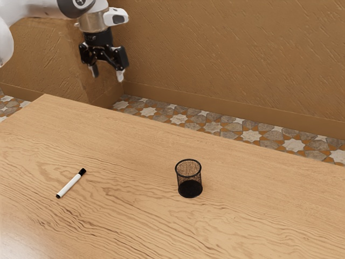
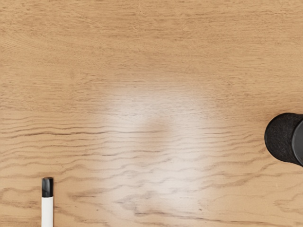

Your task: Put the marker into the pen holder.

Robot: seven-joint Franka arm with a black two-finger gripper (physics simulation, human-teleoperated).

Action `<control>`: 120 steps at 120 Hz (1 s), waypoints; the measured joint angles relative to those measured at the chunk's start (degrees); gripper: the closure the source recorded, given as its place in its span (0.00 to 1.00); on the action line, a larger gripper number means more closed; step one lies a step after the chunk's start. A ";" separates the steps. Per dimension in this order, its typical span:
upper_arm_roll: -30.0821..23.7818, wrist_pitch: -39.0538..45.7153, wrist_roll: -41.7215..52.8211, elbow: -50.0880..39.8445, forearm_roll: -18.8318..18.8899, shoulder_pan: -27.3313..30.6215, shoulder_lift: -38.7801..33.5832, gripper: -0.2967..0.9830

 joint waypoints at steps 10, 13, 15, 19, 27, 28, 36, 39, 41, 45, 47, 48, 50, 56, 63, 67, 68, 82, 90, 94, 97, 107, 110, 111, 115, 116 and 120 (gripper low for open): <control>1.65 -1.78 0.67 4.63 -0.68 0.28 3.86 0.23; 1.81 -2.18 0.86 5.10 -0.82 0.27 4.29 0.23; 1.89 -2.42 0.98 5.31 -0.90 0.26 4.48 0.23; 1.98 -2.85 1.19 5.58 -1.03 0.24 4.74 0.23; 2.04 -3.52 1.57 5.80 -1.20 0.22 4.87 0.23; 2.04 -3.59 1.61 5.82 -1.21 0.22 4.88 0.23; 2.02 -4.06 1.95 5.87 -1.31 0.22 4.91 0.23; 2.05 -4.20 2.09 5.88 -1.35 0.21 4.98 0.23; 2.07 -4.28 2.19 5.89 -1.38 0.21 5.00 0.23; 2.10 -4.37 2.37 6.08 -1.43 0.23 4.98 0.23; 1.98 -4.41 2.45 6.53 -1.38 0.25 4.79 0.23; 1.91 -4.41 2.48 6.85 -1.36 0.25 4.62 0.23; 1.83 -4.23 2.55 7.42 -1.31 0.23 4.37 0.23; 1.73 -3.08 2.78 8.24 -1.18 0.23 5.23 0.23; 1.69 -1.28 2.96 8.53 -1.20 0.23 8.61 0.23; 1.84 0.26 3.07 8.60 -1.10 0.23 11.44 0.24; 1.89 0.66 3.09 8.62 -1.08 0.25 12.07 0.24; 2.11 5.22 3.57 8.62 1.00 0.61 19.92 0.23; 2.09 6.98 3.83 8.62 2.05 0.64 22.68 0.23; 2.09 7.68 3.98 8.60 2.40 0.66 23.64 0.23; 2.09 8.14 4.15 8.57 2.59 0.67 24.07 0.23; 2.18 9.65 5.08 5.47 2.96 0.78 24.14 0.24; 2.40 10.31 5.47 3.49 2.95 0.88 23.93 0.24; 2.50 10.52 5.60 2.89 2.94 0.91 23.87 0.24; 2.87 12.06 6.16 -1.75 2.88 1.23 22.13 0.24; 2.92 12.63 6.30 -3.41 2.87 1.35 21.36 0.24; 2.93 15.48 6.86 -10.72 2.83 2.13 17.77 0.24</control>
